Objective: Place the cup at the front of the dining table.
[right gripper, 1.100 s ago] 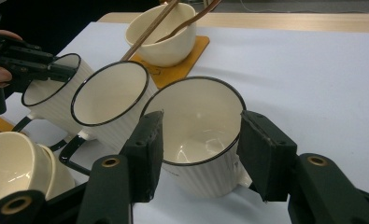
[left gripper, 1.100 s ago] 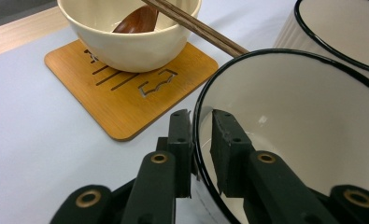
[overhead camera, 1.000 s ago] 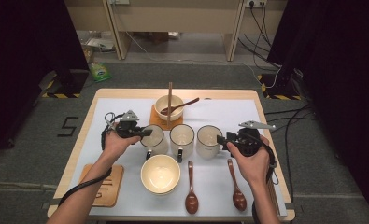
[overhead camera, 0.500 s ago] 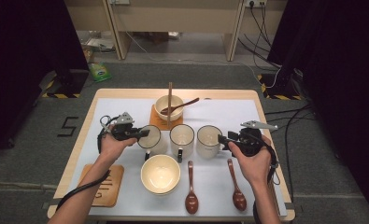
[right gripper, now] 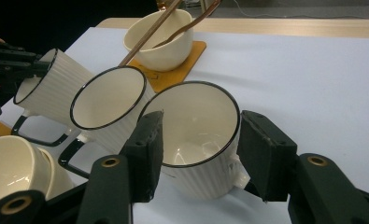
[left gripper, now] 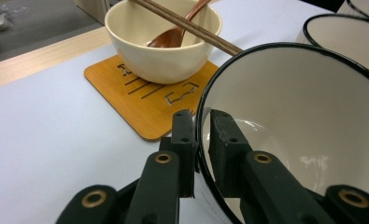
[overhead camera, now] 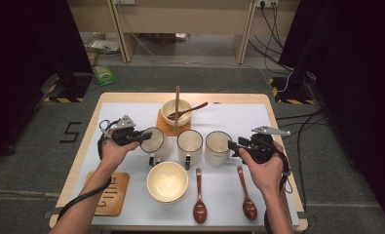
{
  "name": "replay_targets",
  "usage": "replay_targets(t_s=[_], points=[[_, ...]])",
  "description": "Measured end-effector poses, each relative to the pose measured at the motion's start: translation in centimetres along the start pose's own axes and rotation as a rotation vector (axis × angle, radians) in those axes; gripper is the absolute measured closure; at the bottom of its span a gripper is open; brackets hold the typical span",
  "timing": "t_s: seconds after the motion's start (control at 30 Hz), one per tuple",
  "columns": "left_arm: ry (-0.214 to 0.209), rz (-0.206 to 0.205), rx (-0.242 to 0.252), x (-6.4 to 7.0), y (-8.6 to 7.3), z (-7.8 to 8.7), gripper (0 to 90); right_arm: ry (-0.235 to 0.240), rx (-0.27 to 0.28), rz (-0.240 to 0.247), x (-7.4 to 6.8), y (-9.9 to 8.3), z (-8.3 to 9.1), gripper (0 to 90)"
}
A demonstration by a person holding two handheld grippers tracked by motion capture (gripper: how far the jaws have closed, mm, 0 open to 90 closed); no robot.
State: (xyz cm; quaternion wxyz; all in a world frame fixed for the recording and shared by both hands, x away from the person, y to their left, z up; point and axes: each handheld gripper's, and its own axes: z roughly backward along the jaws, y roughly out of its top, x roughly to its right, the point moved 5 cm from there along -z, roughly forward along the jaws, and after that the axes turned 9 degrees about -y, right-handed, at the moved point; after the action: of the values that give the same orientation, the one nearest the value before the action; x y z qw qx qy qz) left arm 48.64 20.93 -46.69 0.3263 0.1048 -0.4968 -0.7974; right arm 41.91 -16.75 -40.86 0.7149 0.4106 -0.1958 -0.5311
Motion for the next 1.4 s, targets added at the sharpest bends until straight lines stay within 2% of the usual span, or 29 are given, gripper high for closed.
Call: replay_targets(t_s=[0.53, 1.4], points=[[0.022, 0.003, 0.041, -0.8, 1.1, 1.8, 80.5, 0.000, 0.005, 0.001, -0.1, 0.1, 0.1, 50.0], [0.048, 0.010, 0.071, -1.7, 2.1, 3.6, 80.6, 0.000, 0.007, 0.000, -0.1, 0.1, 0.2, 50.0]])
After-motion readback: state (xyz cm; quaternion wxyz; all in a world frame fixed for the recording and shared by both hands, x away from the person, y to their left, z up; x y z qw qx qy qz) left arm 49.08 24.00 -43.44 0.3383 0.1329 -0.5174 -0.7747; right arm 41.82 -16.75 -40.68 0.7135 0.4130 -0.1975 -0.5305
